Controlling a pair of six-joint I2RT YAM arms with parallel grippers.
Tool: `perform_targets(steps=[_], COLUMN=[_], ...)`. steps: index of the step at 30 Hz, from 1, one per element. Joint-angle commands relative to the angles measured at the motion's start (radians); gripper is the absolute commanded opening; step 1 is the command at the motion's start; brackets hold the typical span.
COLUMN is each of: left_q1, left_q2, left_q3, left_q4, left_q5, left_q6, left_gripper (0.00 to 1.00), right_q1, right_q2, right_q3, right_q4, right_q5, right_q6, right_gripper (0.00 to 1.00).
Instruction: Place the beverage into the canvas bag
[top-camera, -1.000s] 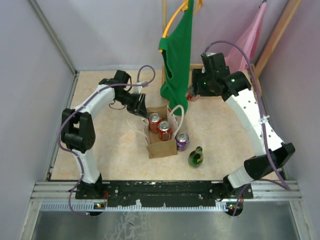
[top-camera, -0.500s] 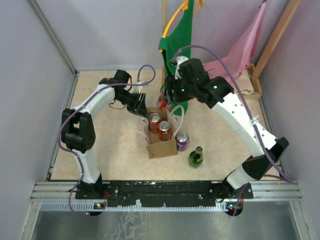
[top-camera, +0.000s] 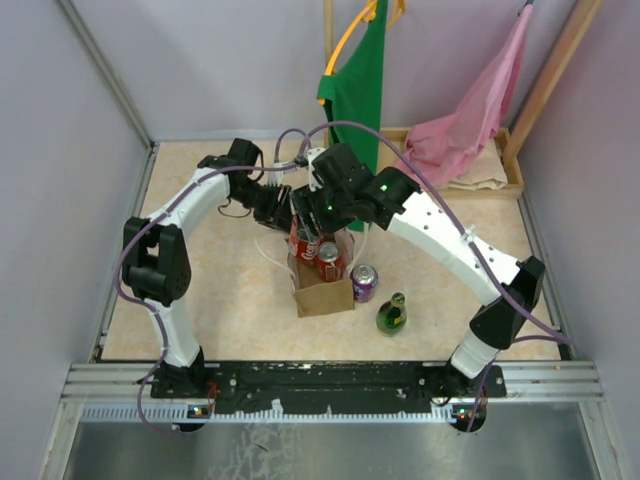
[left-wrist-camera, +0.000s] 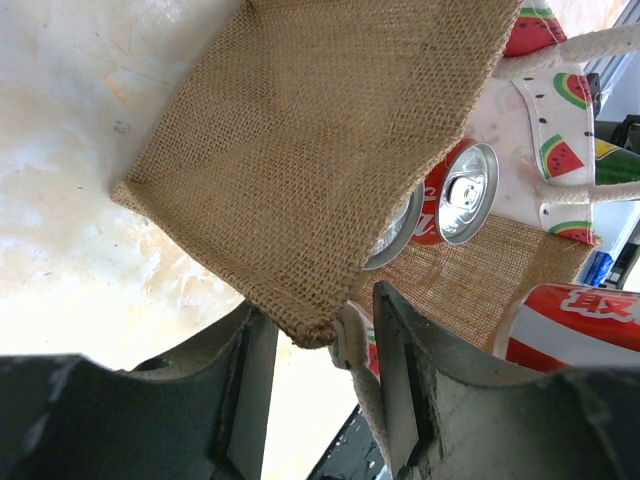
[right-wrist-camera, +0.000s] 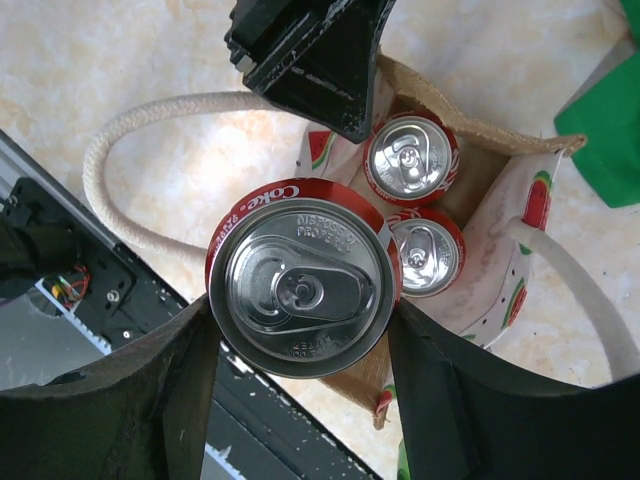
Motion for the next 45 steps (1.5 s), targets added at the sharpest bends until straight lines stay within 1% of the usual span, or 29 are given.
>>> perform_targets(steps=[1, 9, 15, 18, 24, 33, 45], left_q1=[-0.013, -0.009, -0.009, -0.008, -0.009, -0.009, -0.009], left_q2=[0.008, -0.016, -0.023, -0.023, -0.020, -0.015, 0.008], left_q3=[0.035, 0.033, 0.030, 0.034, 0.040, 0.046, 0.065], left_q4=[-0.019, -0.048, -0.053, -0.054, -0.054, -0.058, -0.067], left_q5=[-0.004, -0.030, -0.031, -0.030, -0.028, -0.024, -0.017], left_q6=[0.004, 0.038, 0.036, 0.032, 0.028, 0.030, 0.038], left_gripper=[0.48, 0.48, 0.48, 0.48, 0.48, 0.48, 0.48], right_q1=[0.024, 0.043, 0.055, 0.064, 0.074, 0.098, 0.116], right_q2=[0.005, 0.018, 0.018, 0.057, 0.056, 0.050, 0.049], right_q3=[0.000, -0.075, -0.117, -0.136, -0.212, -0.301, -0.378], right_q4=[0.110, 0.146, 0.185, 0.201, 0.274, 0.377, 0.476], right_q5=[-0.024, -0.027, -0.022, -0.008, 0.034, 0.138, 0.149], right_q6=[-0.011, -0.017, -0.023, -0.031, -0.049, -0.094, -0.153], right_gripper=[0.00, 0.00, 0.00, 0.00, 0.00, 0.00, 0.00])
